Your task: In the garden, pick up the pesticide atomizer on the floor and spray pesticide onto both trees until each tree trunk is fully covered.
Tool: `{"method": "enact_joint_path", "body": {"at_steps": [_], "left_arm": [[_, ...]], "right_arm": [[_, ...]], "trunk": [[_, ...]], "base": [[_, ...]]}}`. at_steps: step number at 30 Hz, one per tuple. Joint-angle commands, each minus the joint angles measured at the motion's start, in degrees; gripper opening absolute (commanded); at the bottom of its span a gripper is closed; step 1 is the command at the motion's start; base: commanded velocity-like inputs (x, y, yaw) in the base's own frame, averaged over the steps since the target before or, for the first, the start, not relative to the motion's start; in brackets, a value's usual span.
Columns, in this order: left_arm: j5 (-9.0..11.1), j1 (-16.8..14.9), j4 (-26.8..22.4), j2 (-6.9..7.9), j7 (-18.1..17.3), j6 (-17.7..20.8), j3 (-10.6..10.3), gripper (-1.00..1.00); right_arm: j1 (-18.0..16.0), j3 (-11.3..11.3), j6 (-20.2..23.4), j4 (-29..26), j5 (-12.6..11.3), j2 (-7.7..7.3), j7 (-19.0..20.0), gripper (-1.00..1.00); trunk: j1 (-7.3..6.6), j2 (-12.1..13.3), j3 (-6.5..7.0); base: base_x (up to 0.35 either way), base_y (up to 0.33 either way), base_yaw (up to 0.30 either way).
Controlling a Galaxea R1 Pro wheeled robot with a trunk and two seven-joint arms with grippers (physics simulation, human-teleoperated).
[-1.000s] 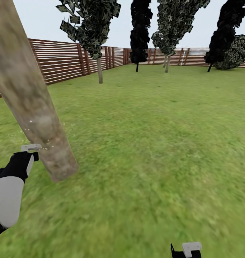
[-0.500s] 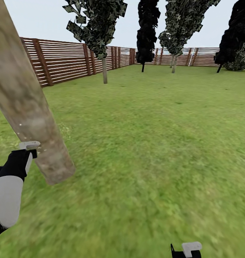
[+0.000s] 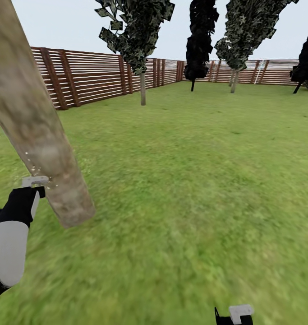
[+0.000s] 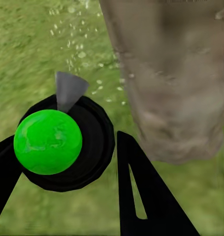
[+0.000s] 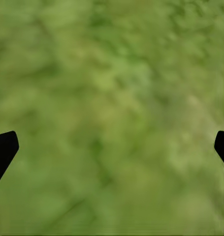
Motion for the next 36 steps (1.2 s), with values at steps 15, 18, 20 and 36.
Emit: {"method": "enact_joint_path", "body": {"at_steps": [15, 18, 20, 36], "left_arm": [[-0.32, 0.13, 0.09, 0.06, 0.14, 0.22, 0.42, -1.0], [-0.05, 3.32, 0.48, 0.32, 0.36, 0.06, 0.9, -1.0], [-0.02, 5.3, 0.32, 0.67, 0.41, -0.24, 1.52, -1.0], [0.03, 8.91, 1.05, 0.27, 4.97, -3.96, 3.98, -1.0]], "right_arm": [[-0.05, -0.26, -0.17, 0.08, 0.62, 0.02, -0.26, 1.0], [-0.04, -0.26, -0.16, 0.08, 0.61, 0.02, -0.26, 1.0], [-0.04, -0.23, -0.16, 0.08, 0.61, 0.02, -0.26, 1.0], [-0.04, -0.18, -0.14, 0.08, 0.63, 0.02, -0.26, 1.0]], "trunk": [[0.01, -0.02, -0.05], [0.01, -0.02, -0.05], [0.01, -0.02, -0.05], [0.01, -0.02, -0.05]], "base": [[0.176, -0.219, 0.003], [0.006, -0.269, 0.11], [0.072, -0.27, 0.249], [0.187, -0.205, 0.115]]}}
